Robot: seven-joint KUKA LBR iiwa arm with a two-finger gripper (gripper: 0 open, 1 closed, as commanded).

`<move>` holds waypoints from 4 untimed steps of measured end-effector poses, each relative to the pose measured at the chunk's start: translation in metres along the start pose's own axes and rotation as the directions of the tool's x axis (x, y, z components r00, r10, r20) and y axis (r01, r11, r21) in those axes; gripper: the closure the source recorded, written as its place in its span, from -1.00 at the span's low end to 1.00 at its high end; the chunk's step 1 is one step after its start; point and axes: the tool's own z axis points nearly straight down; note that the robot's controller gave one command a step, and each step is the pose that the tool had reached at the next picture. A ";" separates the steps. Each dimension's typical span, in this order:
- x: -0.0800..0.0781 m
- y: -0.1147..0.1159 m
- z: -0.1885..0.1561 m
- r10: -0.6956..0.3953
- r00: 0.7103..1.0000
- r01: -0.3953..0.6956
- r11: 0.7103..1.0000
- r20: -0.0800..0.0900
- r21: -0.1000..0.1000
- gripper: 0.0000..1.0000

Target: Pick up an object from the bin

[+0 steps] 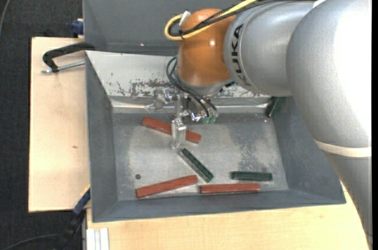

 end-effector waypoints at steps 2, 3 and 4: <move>0.008 0.003 0.030 0.076 0.997 -0.076 0.997 -0.009 0.003 -1.00; 0.009 0.004 0.030 0.075 0.997 -0.075 0.997 -0.010 0.003 1.00; 0.005 0.004 -0.017 0.075 0.997 -0.075 0.997 -0.001 0.003 1.00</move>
Offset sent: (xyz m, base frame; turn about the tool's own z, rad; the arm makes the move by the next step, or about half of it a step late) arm -0.0100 -0.0014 -0.0320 0.0783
